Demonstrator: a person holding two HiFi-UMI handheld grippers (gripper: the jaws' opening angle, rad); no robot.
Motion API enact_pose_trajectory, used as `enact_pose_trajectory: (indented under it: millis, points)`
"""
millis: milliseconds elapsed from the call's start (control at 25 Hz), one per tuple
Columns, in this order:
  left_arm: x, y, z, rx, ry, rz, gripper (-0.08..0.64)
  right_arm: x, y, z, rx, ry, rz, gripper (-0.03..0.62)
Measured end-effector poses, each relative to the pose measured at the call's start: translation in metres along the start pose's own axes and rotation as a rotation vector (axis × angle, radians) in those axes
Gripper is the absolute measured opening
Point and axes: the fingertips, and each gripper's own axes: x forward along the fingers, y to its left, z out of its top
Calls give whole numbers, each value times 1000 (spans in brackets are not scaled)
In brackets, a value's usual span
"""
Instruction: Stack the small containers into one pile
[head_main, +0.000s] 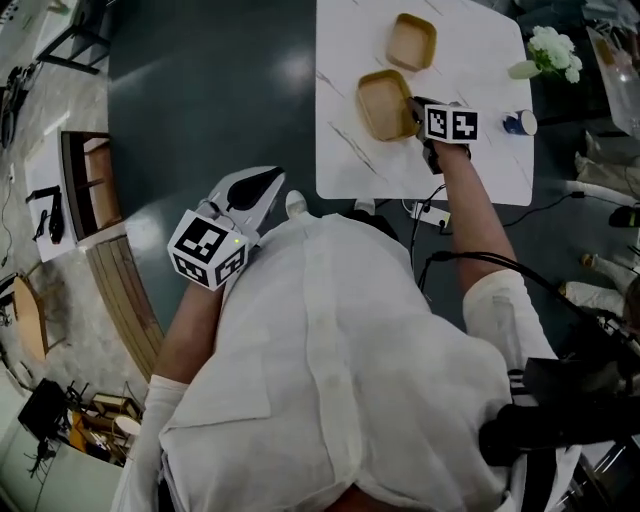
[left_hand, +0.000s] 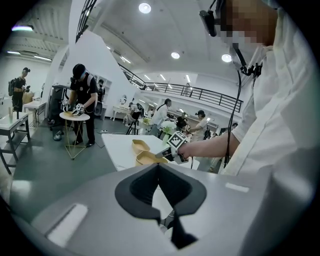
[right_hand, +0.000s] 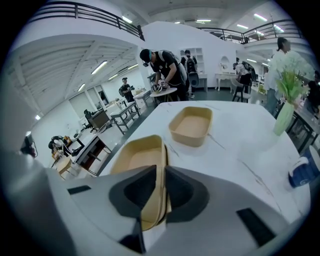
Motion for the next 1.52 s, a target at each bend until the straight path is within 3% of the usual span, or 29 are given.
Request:
enact_pose_trajectory:
  millis: [80, 360, 1200, 1520]
  points:
    - [-3, 2, -2, 0, 4, 2, 6, 3, 4, 2, 2, -7, 4, 79]
    - [2, -4, -2, 6, 11, -18, 6, -9, -3, 0, 22, -30, -20, 100]
    - [32, -29, -1, 11, 23, -111, 6, -73, -24, -15, 110, -147, -37, 103]
    - [69, -42, 10, -11, 10, -48, 6, -58, -77, -2, 172, -149, 15, 92]
